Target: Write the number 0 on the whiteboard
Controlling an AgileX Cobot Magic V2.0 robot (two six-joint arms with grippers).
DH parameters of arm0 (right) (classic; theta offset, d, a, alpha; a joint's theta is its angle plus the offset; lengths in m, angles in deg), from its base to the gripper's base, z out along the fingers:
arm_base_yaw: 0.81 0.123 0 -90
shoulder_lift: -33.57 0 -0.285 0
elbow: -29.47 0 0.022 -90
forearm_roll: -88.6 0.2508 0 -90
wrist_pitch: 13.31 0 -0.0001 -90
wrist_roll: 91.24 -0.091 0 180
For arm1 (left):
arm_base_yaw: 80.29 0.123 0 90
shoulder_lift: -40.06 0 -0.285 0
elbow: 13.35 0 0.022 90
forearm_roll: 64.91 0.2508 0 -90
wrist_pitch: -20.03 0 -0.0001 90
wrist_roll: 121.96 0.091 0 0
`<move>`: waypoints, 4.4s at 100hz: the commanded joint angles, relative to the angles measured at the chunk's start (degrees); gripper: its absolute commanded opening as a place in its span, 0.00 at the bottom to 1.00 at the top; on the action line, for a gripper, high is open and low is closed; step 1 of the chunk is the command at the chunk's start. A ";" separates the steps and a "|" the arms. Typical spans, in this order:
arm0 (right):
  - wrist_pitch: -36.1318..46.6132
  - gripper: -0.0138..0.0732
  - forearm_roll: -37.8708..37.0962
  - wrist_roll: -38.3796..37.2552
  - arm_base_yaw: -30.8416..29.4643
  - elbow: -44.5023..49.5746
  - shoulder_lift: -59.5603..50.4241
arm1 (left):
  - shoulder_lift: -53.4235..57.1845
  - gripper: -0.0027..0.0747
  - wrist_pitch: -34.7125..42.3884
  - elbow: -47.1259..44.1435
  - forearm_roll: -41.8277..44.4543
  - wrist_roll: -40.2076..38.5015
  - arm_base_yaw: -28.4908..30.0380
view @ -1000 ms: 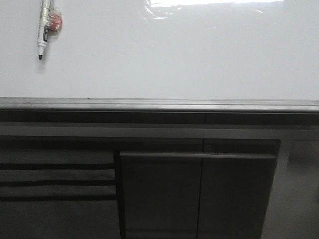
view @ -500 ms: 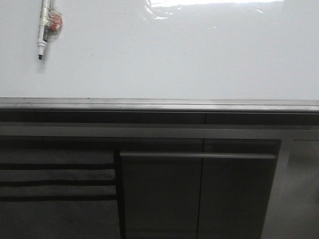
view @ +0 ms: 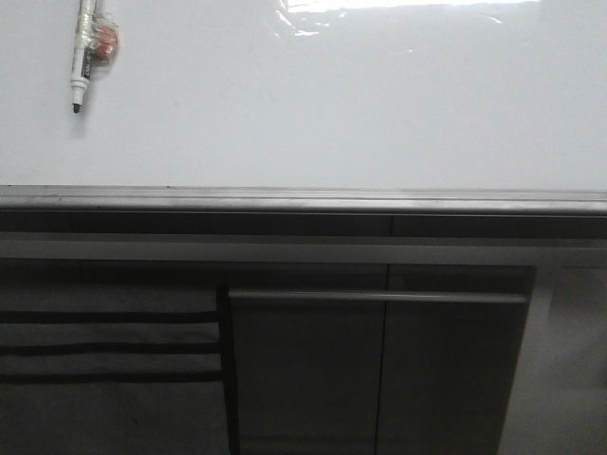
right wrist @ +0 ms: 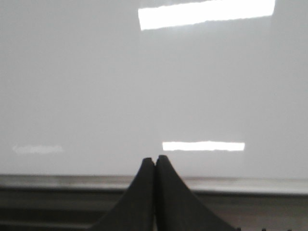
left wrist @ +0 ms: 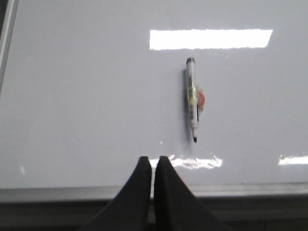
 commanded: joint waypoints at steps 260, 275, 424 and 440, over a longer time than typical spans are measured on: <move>-22.81 0.50 0.61 6.27 -0.34 -25.74 23.31 | -88.80 0.34 0.35 57.76 -3.04 -0.23 -9.27; -22.81 0.50 0.61 6.27 -0.34 -25.74 23.31 | -88.80 0.16 -1.39 57.76 -2.99 -0.23 -9.27; -54.39 0.50 28.85 57.07 37.83 -63.01 73.18 | -74.67 0.01 -45.97 58.07 1.66 28.17 -47.93; -49.78 0.50 29.32 57.87 39.31 -63.06 75.21 | -74.67 0.01 -45.74 59.34 1.73 28.26 -47.93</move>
